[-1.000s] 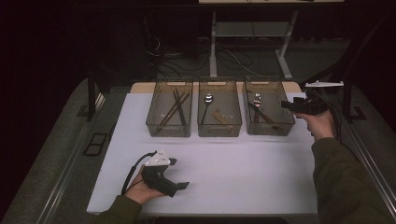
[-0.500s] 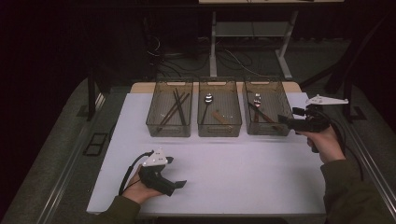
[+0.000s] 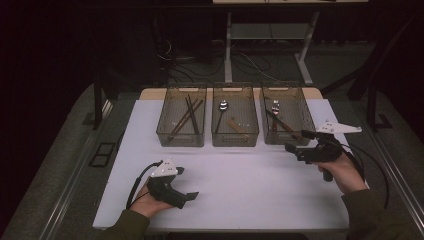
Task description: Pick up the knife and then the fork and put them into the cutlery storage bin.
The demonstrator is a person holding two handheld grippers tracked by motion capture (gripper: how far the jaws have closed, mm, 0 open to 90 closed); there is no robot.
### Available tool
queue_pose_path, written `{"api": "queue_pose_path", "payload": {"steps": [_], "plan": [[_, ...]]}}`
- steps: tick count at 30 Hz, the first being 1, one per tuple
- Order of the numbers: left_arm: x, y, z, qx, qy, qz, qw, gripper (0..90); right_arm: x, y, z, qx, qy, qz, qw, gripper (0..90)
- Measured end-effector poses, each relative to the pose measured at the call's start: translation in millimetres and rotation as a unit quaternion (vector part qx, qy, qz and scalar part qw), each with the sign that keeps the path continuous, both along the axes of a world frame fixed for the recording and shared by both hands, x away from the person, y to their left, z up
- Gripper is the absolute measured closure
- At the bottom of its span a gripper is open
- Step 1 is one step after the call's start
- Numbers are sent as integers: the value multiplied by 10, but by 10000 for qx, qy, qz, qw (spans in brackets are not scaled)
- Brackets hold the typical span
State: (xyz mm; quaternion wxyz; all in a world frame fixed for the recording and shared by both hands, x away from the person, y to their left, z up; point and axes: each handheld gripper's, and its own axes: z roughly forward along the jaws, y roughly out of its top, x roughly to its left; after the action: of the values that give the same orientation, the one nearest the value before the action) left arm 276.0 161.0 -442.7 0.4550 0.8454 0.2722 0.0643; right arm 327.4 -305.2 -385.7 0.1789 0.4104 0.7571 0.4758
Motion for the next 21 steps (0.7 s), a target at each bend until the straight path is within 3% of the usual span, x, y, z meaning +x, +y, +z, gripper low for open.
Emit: {"api": "queue_pose_path", "payload": {"steps": [10, 21], "plan": [[-14, -11, 23, -4, -64, -20, 10000, 0, -263, 143, -235, 14, -9, 254, 9997, 140], [-26, -12, 37, -45, -81, -9, 10000, 0, -513, 175, -474, -47, 148, 475, 9987, 140]]}}
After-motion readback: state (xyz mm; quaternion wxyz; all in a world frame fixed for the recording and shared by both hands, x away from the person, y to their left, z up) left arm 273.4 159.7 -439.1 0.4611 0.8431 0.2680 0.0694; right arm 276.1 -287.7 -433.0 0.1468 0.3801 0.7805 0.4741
